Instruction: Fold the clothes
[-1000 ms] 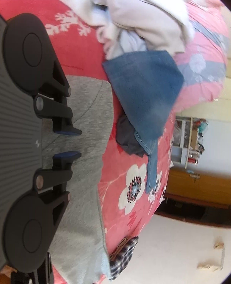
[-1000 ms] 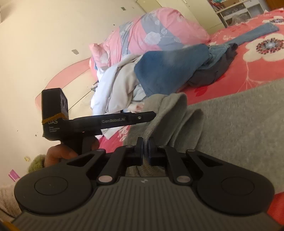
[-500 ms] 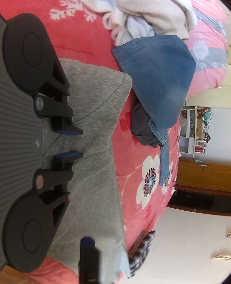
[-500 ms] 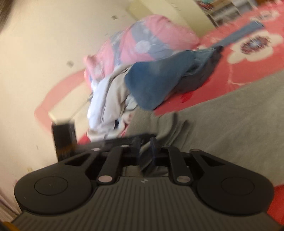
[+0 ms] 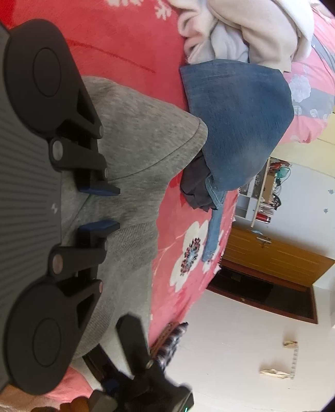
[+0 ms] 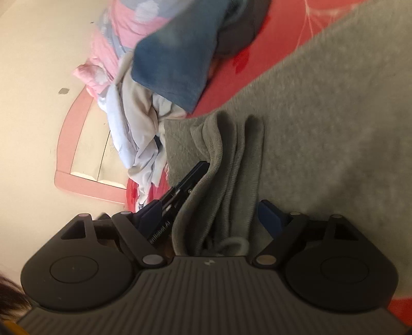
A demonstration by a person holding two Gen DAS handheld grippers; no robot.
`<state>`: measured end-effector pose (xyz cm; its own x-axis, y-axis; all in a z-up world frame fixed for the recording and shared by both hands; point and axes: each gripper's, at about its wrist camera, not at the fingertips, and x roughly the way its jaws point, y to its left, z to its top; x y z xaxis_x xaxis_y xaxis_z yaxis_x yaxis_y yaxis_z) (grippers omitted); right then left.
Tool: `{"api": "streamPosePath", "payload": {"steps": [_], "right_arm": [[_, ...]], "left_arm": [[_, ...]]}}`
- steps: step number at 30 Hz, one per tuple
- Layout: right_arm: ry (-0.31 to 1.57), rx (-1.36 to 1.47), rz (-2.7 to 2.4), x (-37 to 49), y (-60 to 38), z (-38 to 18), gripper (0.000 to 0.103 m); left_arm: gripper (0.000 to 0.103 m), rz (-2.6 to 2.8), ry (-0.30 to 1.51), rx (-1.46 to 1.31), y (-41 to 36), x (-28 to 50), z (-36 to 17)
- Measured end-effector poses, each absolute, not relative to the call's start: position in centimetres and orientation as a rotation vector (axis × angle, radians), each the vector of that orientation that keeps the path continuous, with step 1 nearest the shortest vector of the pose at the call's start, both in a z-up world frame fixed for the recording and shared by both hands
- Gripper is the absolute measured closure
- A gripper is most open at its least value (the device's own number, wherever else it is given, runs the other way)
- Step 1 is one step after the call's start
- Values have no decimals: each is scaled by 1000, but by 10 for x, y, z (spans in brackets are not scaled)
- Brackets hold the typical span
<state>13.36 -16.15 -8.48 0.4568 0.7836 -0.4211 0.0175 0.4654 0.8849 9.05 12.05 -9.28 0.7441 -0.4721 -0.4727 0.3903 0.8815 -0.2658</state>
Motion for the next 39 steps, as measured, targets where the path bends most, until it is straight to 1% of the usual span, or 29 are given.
{"api": "streamPosePath", "payload": {"steps": [5, 12, 15, 17, 18, 19, 22, 24, 26, 30, 32, 33, 34, 35, 36, 37, 39], "right_arm": [[1056, 1005, 548, 148, -153, -86, 18], [1044, 1000, 607, 154, -133, -82, 20], [1050, 999, 606, 163, -122, -88, 29], [1054, 1025, 589, 167, -120, -96, 42], [1048, 1050, 580, 167, -120, -99, 44], [1040, 1076, 573, 167, -122, -102, 50], [1001, 1141, 564, 161, -126, -108, 54], [973, 1165, 558, 156, -125, -109, 55], [946, 1214, 555, 152, -125, -113, 57], [907, 1315, 551, 146, -128, -124, 65], [906, 1260, 539, 147, -125, -122, 72], [907, 1222, 532, 147, -122, -120, 73], [907, 1184, 524, 148, -119, -118, 78], [908, 1148, 516, 148, -117, -116, 80], [908, 1120, 509, 149, -115, -114, 81], [906, 1103, 506, 148, -116, -112, 81], [898, 1064, 506, 147, -119, -106, 82]], "left_arm": [[81, -487, 532, -184, 125, 89, -97], [81, -499, 518, -220, 130, 90, -101], [81, -503, 513, -231, 132, 89, -102], [80, -503, 510, -241, 134, 89, -102], [80, -503, 508, -249, 134, 89, -102], [80, -503, 507, -256, 135, 89, -102], [79, -511, 510, -309, 142, 90, -103], [79, -523, 516, -372, 150, 92, -104], [76, -534, 522, -435, 158, 94, -106], [74, -544, 535, -553, 175, 96, -110], [73, -530, 536, -554, 177, 95, -110], [73, -525, 536, -553, 178, 93, -109], [69, -520, 536, -552, 179, 91, -109], [66, -515, 536, -552, 180, 90, -108], [64, -510, 535, -549, 181, 87, -107], [59, -502, 533, -541, 183, 84, -103], [56, -484, 530, -541, 186, 76, -94]]}}
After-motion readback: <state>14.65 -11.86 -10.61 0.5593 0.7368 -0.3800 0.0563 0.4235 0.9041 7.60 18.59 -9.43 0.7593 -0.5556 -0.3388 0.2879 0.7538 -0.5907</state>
